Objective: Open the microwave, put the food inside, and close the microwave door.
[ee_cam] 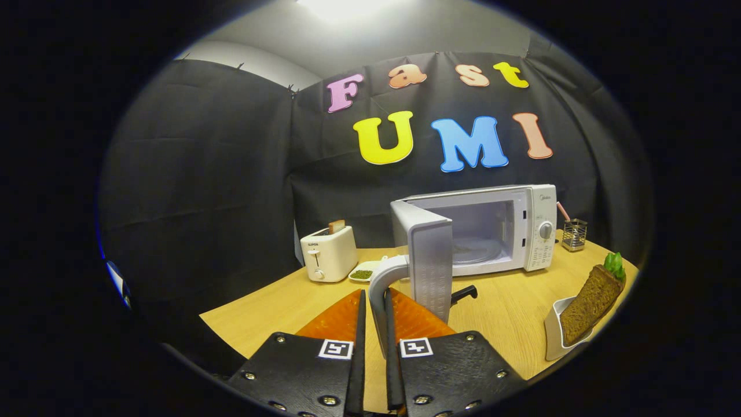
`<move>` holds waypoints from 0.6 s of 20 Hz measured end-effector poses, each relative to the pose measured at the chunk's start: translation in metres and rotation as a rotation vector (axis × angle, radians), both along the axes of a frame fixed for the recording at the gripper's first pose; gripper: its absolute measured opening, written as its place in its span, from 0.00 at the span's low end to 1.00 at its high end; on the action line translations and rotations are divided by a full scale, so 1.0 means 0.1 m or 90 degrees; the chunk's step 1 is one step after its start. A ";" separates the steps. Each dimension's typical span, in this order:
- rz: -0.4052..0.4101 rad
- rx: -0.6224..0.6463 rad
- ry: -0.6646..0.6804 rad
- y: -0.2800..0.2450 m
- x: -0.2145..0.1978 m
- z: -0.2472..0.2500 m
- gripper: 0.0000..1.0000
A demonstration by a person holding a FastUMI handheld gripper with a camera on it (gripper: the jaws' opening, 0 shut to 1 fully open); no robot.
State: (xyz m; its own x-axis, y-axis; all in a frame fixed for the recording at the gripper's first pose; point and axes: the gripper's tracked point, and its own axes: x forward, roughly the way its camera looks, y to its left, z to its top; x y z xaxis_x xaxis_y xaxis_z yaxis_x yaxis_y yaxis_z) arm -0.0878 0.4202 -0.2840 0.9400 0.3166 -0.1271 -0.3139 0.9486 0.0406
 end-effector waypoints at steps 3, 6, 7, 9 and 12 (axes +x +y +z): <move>0.018 0.003 0.006 0.22 -0.06 -0.02 0.15; 0.028 0.002 0.003 0.40 -0.05 -0.02 0.15; 0.032 0.002 0.003 0.47 -0.06 -0.03 0.15; 0.041 0.003 0.003 0.59 -0.07 -0.04 0.15; 0.072 -0.011 -0.006 0.81 -0.07 -0.05 0.15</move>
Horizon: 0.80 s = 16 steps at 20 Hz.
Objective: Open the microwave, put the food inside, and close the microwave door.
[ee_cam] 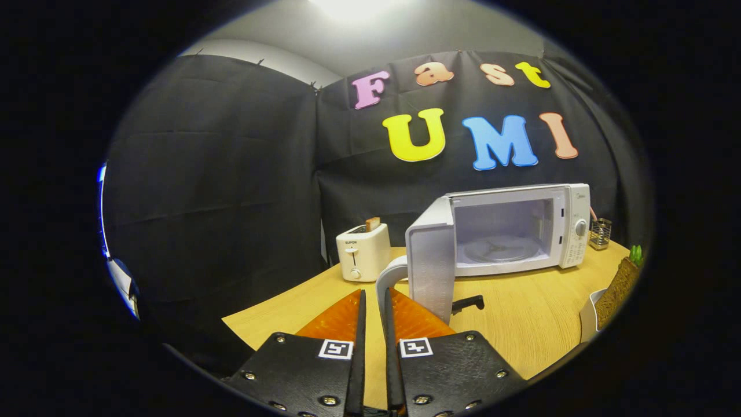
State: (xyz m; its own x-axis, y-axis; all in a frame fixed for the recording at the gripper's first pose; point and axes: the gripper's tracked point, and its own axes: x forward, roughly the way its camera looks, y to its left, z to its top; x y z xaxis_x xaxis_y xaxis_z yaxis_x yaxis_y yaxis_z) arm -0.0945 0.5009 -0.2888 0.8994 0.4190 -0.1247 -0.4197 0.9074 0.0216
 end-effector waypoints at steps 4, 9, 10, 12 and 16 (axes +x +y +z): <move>0.044 -0.005 -0.011 0.23 0.00 0.00 0.15; 0.108 0.018 0.016 0.17 -0.24 0.17 0.39; 0.115 0.026 0.017 0.10 -0.31 0.22 0.41; 0.133 0.035 0.017 -0.03 -0.46 0.34 0.41; 0.131 0.038 -0.014 -0.57 -0.60 0.66 0.41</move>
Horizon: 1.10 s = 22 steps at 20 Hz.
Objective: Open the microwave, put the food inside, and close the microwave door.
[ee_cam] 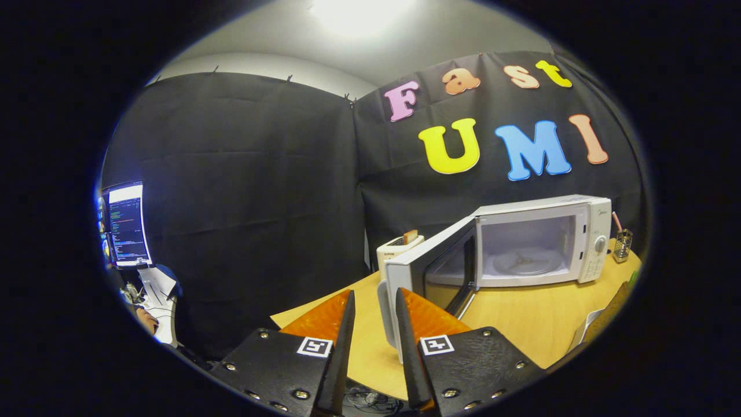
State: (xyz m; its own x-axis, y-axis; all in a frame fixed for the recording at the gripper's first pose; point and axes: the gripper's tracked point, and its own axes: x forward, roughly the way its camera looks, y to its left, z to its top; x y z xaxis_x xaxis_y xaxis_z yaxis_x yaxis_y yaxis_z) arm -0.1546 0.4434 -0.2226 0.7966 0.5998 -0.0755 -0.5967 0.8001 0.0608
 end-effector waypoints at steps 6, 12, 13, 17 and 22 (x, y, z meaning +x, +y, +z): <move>-0.137 0.002 -0.030 -1.30 0.23 0.28 0.92; -0.319 0.004 -0.040 -2.62 0.40 0.33 0.92; -0.344 0.003 -0.043 -2.79 0.39 0.32 0.92; -0.408 -0.020 -0.042 -3.21 0.38 0.15 0.92; -0.440 -0.029 0.007 -3.40 0.54 -0.31 0.91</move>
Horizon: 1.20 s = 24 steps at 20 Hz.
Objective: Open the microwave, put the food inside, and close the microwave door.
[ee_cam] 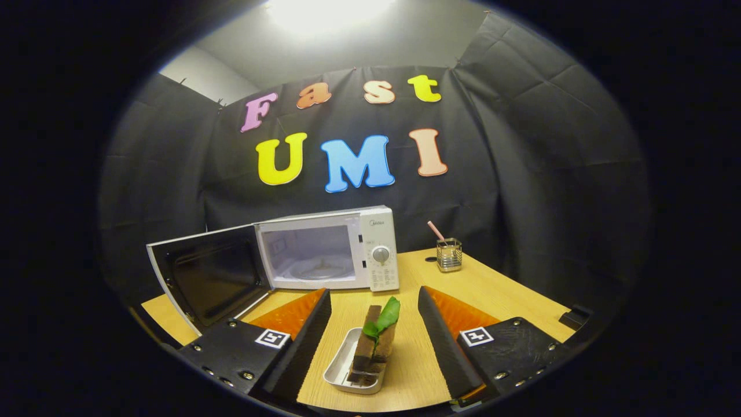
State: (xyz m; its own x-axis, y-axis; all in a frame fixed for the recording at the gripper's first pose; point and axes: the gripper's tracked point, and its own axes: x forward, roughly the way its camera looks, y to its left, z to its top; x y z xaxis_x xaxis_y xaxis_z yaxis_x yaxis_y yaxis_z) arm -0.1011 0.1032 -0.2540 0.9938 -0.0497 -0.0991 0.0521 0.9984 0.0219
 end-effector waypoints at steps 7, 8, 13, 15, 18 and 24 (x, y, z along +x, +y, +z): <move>-0.061 -0.005 0.026 -0.17 0.26 -0.47 0.85; -0.063 -0.003 0.029 -0.17 0.28 -0.50 0.85; -0.047 0.010 0.036 -0.11 0.35 -0.62 0.55; -0.042 0.024 0.040 -0.10 0.35 -0.62 0.38; -0.033 0.058 0.042 -0.05 0.35 -0.56 0.27; -0.022 0.079 -0.009 -0.01 0.42 -0.19 0.27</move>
State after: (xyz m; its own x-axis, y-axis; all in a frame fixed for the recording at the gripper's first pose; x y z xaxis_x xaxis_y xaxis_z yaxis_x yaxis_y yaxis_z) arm -0.0586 0.1019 -0.2728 0.9931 -0.0716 -0.0931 0.0848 0.9856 0.1461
